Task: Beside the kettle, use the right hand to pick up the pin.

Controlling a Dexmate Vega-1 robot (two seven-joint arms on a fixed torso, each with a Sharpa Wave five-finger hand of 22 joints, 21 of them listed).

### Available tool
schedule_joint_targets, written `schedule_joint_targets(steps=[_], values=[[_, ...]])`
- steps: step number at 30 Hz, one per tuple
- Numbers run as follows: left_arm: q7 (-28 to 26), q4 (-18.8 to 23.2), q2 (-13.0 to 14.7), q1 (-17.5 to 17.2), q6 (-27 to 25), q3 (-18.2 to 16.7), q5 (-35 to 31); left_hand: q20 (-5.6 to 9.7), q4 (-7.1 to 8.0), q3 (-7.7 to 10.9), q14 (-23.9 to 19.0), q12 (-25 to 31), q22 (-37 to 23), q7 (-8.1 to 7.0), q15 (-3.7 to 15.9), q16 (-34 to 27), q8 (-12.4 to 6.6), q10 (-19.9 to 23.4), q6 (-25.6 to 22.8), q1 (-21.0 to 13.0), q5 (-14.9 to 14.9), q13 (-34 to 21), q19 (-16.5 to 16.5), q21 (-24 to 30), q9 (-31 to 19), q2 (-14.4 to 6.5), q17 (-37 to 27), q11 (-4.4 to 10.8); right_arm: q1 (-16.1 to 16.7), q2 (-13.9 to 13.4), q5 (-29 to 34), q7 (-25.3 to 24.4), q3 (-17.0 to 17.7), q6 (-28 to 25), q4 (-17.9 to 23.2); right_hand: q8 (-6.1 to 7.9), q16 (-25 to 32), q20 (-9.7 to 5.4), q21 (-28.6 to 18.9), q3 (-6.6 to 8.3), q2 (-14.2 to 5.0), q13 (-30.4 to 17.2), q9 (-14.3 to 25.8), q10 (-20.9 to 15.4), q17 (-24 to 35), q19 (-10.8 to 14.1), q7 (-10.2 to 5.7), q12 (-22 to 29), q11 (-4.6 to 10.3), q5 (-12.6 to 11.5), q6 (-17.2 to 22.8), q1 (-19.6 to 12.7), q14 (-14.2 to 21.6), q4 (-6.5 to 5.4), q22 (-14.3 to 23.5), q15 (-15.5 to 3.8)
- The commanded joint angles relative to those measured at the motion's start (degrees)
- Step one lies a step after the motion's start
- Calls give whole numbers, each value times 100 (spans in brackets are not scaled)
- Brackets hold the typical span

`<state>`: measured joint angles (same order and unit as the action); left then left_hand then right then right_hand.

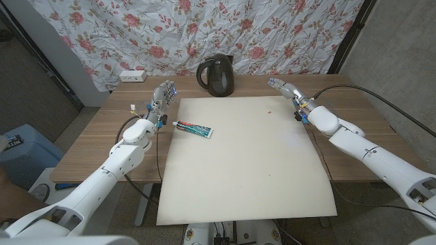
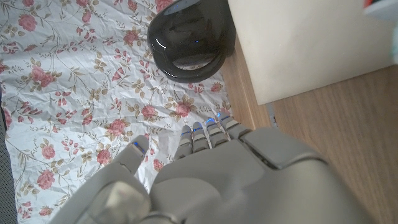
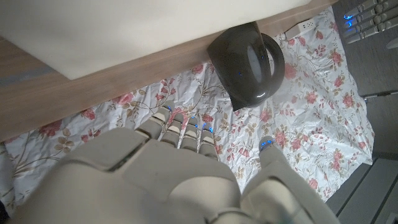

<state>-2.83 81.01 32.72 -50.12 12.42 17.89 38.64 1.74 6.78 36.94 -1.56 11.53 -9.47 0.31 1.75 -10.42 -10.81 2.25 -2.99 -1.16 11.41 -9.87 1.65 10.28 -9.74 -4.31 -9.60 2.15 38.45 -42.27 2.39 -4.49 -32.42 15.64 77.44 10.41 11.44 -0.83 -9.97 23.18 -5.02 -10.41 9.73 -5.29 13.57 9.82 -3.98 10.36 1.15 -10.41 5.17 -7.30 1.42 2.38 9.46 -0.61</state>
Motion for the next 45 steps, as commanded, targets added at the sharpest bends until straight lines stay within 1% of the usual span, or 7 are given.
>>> schedule_joint_targets(steps=[1, 5, 12, 21, 26, 39, 45], values=[[-99, 13, 42, 7, -80, -35, -16, 120, 2, 61, -51, 19, -24, -3, 49, -24, -16, 57, -68, -69, -21, -3, -37, 20, -21, -466, 3, -2, -322, -276, 923, 100, -279, -22, -10, 9, -12, 91, -43, -2, 78, -11, 32, 67, -2, 21, -60, -3, -37, 14, 13, 16, -51, 48, 19, 46], [-72, -3, 56, 18, -79, -51, 2, 119, -14, 85, -81, 15, -23, -5, 59, -23, -15, 77, -88, -81, -23, -3, -40, 23, -21, -482, 6, 0, -433, -366, 1189, 210, -363, -60, 38, -32, -18, 119, -50, -56, 169, -16, 37, 189, -6, 2, -52, -22, -43, 22, -126, 46, -122, 89, 21, 124], [-164, -21, 61, 32, -108, -71, -25, 123, -33, 110, -105, 14, -23, -6, 62, -16, -12, 112, -110, -91, -26, -3, -43, 27, -20, -490, 9, 12, -570, -569, 1515, 524, -448, -123, 219, -25, -23, 138, -62, -43, 244, -23, 47, 339, -36, 2, -195, -30, -23, 5, -237, -74, -183, 237, 20, 141], [-349, 15, 43, 18, -142, -62, -111, 121, -53, 140, -165, 12, -22, -14, 68, -20, -7, 154, -137, -101, -31, -2, -40, 34, -19, -498, 10, 21, -747, -744, 1790, 1002, -510, -281, 403, 97, -9, 192, -74, 105, 300, -33, 70, 455, -86, 14, -263, 4, -11, -1, -167, -555, -237, 630, 17, 197], [-417, 90, 61, -42, -158, -74, -130, 115, -59, 155, -208, 8, -22, -35, 51, -26, -1, 167, -139, -102, -33, -3, -34, 39, -19, -502, 10, 30, -814, -795, 1868, 1176, -511, -345, 466, 176, -1, 258, -77, 178, 354, -36, 79, 453, -110, 26, -338, 25, -46, 4, -32, -826, -254, 779, 16, 238], [-499, 104, 37, -99, -23, -73, -240, 104, -69, 192, -265, -5, -22, -41, 23, -22, 9, 192, -156, -101, -39, -4, -2, 54, -19, -508, 8, 47, -1008, -903, 2116, 1950, -596, -901, 956, 226, 2, 293, -83, 327, 401, -43, 95, 532, -136, 74, -398, 20, -97, -25, 44, -1261, -298, 859, 9, 334], [-556, 130, 19, -170, 35, -99, -248, 97, -72, 205, -287, -9, -22, -43, 18, -20, 10, 203, -166, -100, -42, -5, 15, 60, -20, -507, 7, 58, -1055, -927, 2465, 2267, -696, -1379, 1308, 284, 29, 312, -101, 485, 444, -48, 113, 515, -154, 186, -449, 45, -113, -88, 143, -1668, -256, 877, 0, 385]])
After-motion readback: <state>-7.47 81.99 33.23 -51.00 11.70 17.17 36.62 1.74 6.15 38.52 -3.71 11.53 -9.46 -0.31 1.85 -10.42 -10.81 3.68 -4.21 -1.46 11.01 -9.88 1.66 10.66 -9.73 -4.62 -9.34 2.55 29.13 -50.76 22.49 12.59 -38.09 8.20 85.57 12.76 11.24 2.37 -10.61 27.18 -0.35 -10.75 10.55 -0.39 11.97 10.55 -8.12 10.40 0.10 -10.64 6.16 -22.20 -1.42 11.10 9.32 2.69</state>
